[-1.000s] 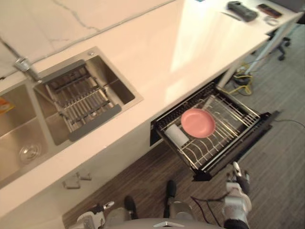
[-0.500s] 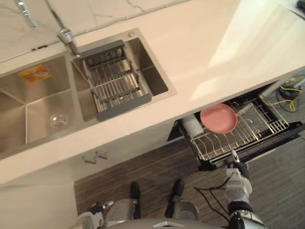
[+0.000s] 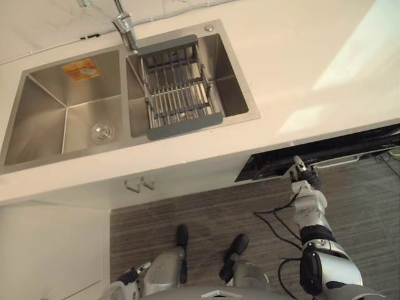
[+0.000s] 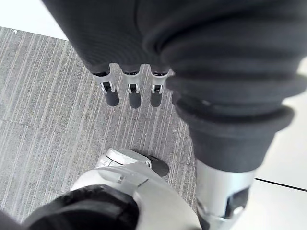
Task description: Walk over to the sink, pick up the cup, carry it to the dishwasher, place the cup inside the dishwasher, then close the dishwasher door
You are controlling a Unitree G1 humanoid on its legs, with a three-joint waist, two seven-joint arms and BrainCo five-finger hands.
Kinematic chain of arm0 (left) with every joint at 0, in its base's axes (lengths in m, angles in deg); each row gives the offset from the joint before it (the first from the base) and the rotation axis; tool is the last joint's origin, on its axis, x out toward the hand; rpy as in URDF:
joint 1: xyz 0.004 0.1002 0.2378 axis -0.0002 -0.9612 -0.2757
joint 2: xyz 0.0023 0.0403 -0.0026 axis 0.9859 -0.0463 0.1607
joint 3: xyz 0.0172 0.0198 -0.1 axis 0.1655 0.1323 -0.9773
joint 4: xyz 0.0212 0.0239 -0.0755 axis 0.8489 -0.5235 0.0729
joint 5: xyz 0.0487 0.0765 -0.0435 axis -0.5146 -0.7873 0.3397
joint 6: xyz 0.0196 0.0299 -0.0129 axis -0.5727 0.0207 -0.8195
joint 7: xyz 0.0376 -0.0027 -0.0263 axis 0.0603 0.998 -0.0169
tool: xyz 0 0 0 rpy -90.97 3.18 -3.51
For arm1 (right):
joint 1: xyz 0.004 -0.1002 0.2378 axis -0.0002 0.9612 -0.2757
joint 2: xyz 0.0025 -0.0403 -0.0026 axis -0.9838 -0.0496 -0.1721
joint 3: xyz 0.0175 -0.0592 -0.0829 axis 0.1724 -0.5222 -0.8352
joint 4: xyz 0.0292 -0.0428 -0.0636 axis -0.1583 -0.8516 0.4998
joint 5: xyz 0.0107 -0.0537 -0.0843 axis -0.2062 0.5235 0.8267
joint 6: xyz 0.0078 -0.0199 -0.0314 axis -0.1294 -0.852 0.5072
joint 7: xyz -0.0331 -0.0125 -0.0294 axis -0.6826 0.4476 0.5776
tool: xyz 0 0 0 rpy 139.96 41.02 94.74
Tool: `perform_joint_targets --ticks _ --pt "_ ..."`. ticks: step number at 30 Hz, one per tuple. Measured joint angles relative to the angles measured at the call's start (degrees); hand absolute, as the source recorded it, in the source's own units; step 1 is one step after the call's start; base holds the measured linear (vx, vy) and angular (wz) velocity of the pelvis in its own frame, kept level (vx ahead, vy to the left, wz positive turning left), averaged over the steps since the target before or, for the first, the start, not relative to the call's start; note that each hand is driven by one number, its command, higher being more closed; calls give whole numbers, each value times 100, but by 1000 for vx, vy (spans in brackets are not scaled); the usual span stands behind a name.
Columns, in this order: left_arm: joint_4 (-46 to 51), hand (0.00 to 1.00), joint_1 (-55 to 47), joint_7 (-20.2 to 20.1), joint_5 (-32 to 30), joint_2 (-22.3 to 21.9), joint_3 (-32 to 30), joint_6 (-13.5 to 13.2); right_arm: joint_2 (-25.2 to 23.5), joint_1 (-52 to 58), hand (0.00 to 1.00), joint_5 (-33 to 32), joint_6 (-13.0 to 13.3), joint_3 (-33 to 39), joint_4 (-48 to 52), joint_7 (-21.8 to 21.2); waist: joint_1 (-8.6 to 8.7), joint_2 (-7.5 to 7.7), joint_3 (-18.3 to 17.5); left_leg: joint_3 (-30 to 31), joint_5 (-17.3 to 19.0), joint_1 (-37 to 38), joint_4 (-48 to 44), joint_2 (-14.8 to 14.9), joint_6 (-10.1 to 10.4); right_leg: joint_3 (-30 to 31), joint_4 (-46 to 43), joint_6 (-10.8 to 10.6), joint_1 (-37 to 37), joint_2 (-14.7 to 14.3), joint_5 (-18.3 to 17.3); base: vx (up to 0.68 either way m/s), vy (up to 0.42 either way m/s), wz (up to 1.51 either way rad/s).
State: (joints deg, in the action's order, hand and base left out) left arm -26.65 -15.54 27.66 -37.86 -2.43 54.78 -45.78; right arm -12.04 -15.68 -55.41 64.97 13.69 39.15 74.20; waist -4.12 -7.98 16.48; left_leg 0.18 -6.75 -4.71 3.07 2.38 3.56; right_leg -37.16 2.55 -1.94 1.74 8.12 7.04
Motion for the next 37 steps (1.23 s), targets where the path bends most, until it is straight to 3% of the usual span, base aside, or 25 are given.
perform_joint_targets --ticks 4,13,17,20,24,29,33,37 --pt "0 0 -21 -53 -65 -74 82 -111 382 -602 0 0 62 -66 -447 -1 -66 -256 209 151 -56 -65 1 11 59 -140 -283 1 93 74 -204 -51 6 15" --pt "270 0 29 -418 35 -33 254 -770 567 -1624 0 -99 461 -188 -809 -68 -194 -381 632 299 -259 -756 -7 225 99 -131 -1057 296 1009 79 -447 -135 -87 2" --pt "582 0 114 -515 172 -11 397 -996 713 -1895 0 -97 456 -410 -809 -306 -225 -491 760 305 -274 -985 6 394 128 -48 -811 200 1204 -164 -378 -182 -125 -9" --pt "594 0 208 -652 540 5 403 -1001 796 -1962 0 -65 437 -665 -751 -589 -239 -564 830 304 -259 -1094 1 553 187 37 -464 148 1210 -454 -333 -191 -170 -15" --pt "597 0 244 -775 908 14 456 -938 773 -1654 0 163 364 -772 -288 -755 -333 -546 840 286 -139 -1133 -14 634 284 139 -116 164 1194 -701 -288 -130 -163 -14" --pt "574 0 208 -952 1260 10 436 -725 -4 -15 0 874 388 -1126 481 -893 -247 -341 801 247 5 -813 -348 644 166 78 -125 165 784 -718 -287 -24 -98 -11" --pt "444 0 105 -1041 1529 106 374 -525 -872 1601 0 1403 512 -1323 525 -817 -85 139 352 -111 8 -533 -329 672 166 207 -63 163 527 -719 -284 84 -24 -17" --pt "242 0 -69 -993 1530 204 350 -397 -1124 2332 0 2019 571 -1352 530 -617 0 414 11 -441 55 -96 -83 608 202 326 144 143 203 -659 -237 109 38 -20"
